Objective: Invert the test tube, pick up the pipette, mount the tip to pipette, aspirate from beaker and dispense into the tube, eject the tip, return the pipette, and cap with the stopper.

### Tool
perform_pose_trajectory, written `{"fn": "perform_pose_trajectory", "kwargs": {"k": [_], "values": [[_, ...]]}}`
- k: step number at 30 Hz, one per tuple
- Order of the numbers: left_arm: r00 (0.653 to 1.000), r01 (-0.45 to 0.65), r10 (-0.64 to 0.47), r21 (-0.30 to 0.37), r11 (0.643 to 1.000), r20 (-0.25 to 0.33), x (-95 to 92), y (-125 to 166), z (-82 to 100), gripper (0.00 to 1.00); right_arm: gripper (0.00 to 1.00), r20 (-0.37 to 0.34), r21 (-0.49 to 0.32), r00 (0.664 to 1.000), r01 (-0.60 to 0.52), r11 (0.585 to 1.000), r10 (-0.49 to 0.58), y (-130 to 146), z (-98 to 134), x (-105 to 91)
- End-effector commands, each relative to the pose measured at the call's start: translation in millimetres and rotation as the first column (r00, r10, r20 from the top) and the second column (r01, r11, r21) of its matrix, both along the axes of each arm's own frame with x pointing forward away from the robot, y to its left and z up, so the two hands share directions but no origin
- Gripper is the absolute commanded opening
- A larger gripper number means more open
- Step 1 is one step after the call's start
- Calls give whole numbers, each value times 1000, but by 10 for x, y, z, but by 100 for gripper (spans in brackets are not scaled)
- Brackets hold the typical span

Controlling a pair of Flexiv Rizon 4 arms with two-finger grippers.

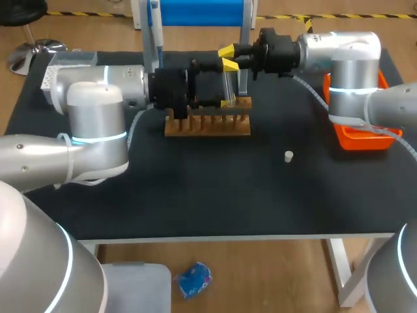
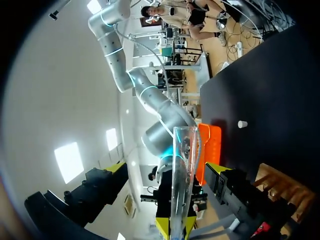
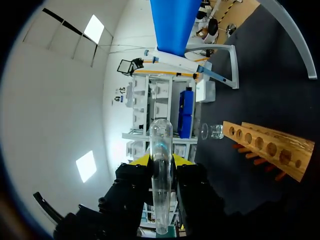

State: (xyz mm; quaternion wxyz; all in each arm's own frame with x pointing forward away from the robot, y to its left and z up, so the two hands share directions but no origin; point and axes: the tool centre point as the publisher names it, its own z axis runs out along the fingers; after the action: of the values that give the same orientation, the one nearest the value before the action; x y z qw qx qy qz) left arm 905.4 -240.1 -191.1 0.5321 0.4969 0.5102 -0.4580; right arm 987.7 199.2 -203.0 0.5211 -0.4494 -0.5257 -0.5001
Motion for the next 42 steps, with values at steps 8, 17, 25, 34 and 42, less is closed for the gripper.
{"fn": "perform_pose_trajectory", "kwargs": {"k": [8, 17, 25, 34, 42], "values": [[999, 38, -38, 17, 999, -1, 26, 40, -36, 0, 0, 1, -3, 1000, -1, 1000, 1, -6, 9, 1], [997, 71, -71, 33, 997, -2, 15, 24, -65, 0, 0, 1, -3, 1000, -1, 1000, 1, -6, 9, 1], [995, 96, -96, 41, 995, -1, 13, 8, -64, 0, 0, 1, -3, 1000, -1, 1000, 1, -6, 9, 1], [995, 100, -100, 42, 994, -4, 10, 0, -66, 0, 100, 1, -3, 1000, -1, 1000, 1, -6, 9, 1], [995, 100, -100, 42, 994, -4, 10, 0, -66, 0, 100, 1, -3, 1000, -1, 1000, 1, -6, 9, 1]]}}
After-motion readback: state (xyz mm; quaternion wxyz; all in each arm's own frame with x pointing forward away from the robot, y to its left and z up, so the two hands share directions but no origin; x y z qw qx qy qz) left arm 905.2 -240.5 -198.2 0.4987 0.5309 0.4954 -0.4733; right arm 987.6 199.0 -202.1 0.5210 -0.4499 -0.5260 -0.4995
